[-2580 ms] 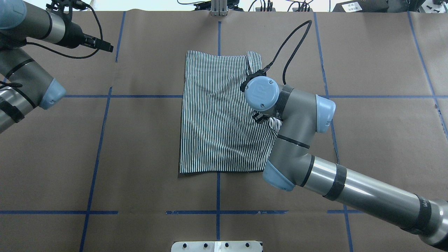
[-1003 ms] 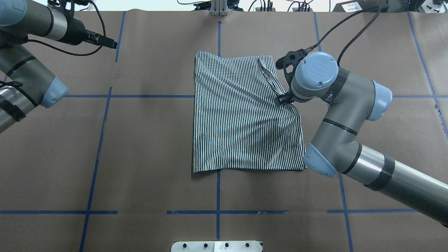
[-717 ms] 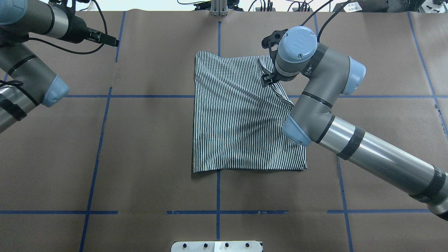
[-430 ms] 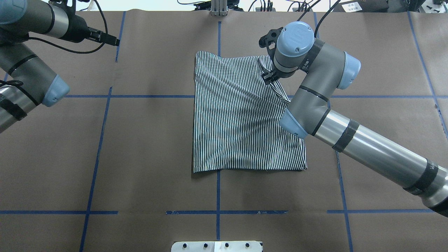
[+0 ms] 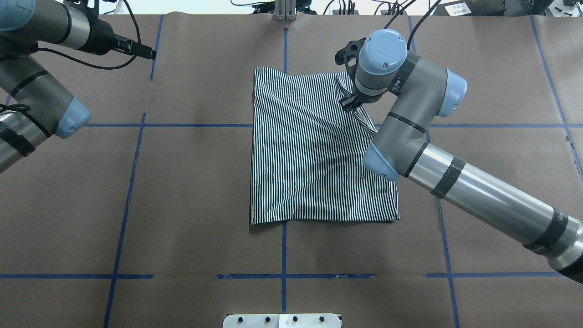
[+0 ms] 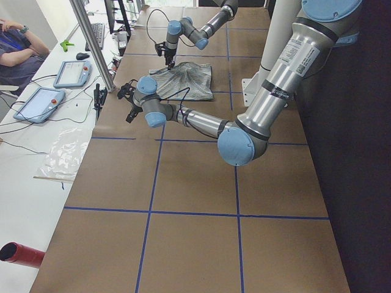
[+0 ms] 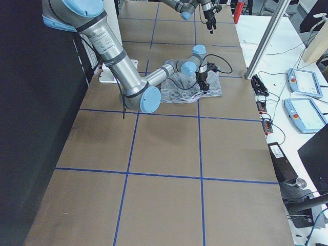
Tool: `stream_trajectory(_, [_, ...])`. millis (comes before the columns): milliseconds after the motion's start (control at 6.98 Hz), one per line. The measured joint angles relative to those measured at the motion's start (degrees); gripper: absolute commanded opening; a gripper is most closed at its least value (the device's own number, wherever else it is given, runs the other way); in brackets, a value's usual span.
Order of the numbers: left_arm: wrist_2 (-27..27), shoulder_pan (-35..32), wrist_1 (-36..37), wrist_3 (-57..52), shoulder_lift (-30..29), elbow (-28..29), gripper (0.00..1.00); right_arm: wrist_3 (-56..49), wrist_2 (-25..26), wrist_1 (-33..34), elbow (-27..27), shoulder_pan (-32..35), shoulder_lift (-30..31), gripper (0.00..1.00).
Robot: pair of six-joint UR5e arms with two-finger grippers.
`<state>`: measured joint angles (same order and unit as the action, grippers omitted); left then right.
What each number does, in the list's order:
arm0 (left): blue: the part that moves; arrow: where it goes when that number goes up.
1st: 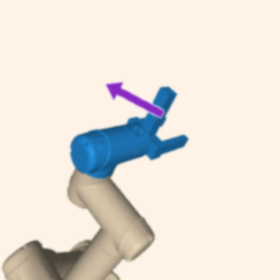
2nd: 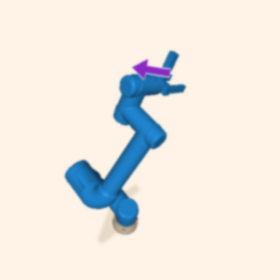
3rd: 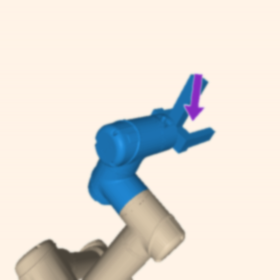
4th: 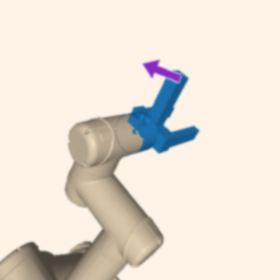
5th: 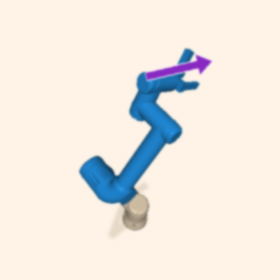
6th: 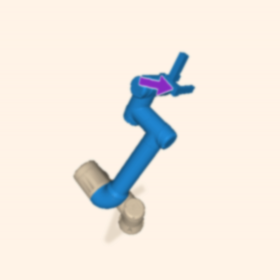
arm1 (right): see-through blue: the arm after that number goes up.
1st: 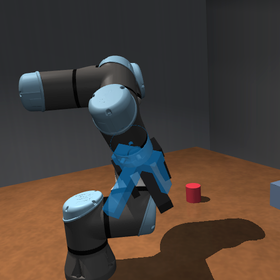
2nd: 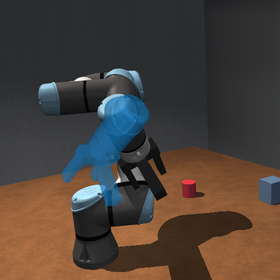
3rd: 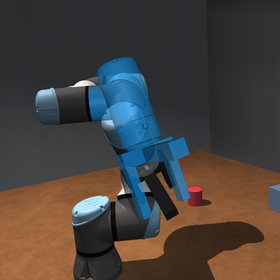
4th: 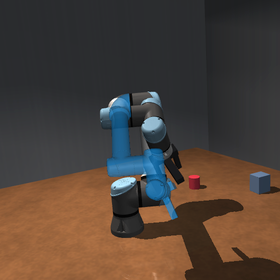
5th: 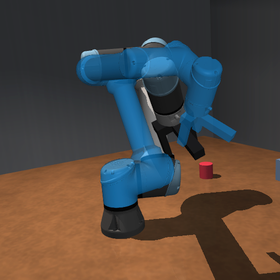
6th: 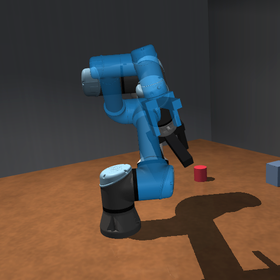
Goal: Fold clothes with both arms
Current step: 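Release the shirt corner and raise the right gripper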
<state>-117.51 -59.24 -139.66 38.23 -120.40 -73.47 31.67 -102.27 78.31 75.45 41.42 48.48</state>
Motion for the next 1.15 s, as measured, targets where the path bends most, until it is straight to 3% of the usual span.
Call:
stream_trajectory(287, [0.0, 0.0, 0.0, 0.0, -0.01, -0.01, 1.0, -0.05, -0.03, 0.08, 0.02, -0.46, -0.03, 0.14])
stream_trajectory(573, [0.0, 0.0, 0.0, 0.02, -0.01, 0.04, 1.0, -0.38, -0.04, 0.16, -0.03, -0.53, 0.08, 0.0])
stream_trajectory(1146, [0.0, 0.03, -0.08, 0.09, -0.01, 0.07, 1.0, -1.19, -0.06, 0.52, 0.27, 0.23, 1.1, 0.0])
